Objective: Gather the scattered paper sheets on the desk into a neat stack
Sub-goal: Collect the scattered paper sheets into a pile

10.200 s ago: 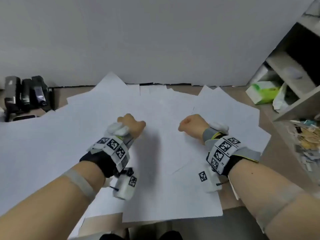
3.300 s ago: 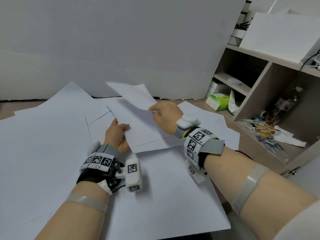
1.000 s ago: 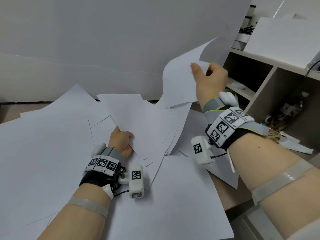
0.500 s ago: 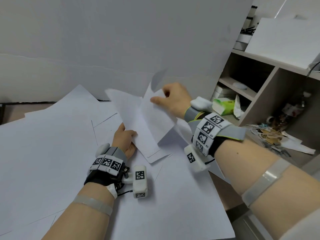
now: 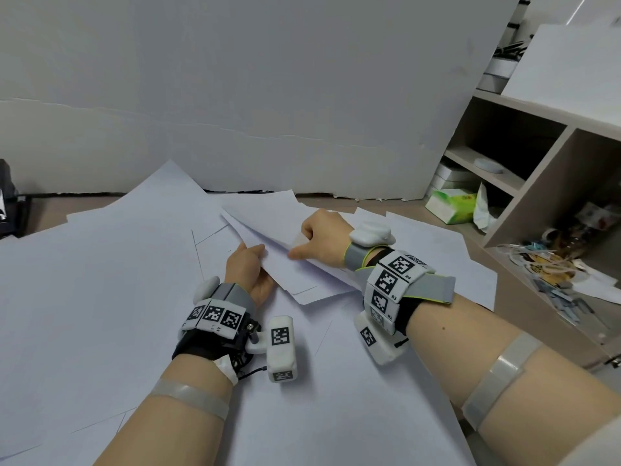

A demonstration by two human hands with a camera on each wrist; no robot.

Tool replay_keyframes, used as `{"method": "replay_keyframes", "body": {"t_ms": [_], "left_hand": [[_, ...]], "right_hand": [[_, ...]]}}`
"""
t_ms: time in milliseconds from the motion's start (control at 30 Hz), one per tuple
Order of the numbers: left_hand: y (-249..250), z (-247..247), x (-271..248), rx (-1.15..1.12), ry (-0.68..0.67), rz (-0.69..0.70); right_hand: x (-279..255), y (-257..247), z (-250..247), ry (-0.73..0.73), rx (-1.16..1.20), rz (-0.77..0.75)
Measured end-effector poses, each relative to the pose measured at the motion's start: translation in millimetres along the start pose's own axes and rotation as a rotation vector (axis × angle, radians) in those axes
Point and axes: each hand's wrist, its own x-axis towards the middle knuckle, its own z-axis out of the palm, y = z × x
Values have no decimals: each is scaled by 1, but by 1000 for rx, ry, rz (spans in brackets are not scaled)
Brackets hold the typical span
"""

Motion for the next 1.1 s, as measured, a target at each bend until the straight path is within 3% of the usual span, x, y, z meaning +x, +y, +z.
{"method": "replay_keyframes", "body": {"t_ms": [67, 133, 233, 367, 667, 800, 933, 1100], "left_hand": [[2, -1, 1, -67, 24, -28], [3, 0, -1, -82, -36, -54], [4, 4, -6, 135, -89, -26], [7, 0, -5, 315, 7, 37], [8, -3, -4, 297, 25, 55], [7, 0, -10, 312, 32, 69], [6, 1, -11, 359, 41, 83], [4, 2, -11, 386, 90, 135]], "right_hand": [[-5, 6, 2, -38, -15, -5], [-10, 8, 4, -69, -3, -22], [-15, 5, 6, -87, 54, -79], [-20, 3, -1, -65, 121, -108], [-14, 44, -43, 371, 273, 282], [-7, 50, -61, 620, 360, 329], [-4, 30, -68, 754, 396, 181], [5, -2, -40, 513, 372, -90]]}}
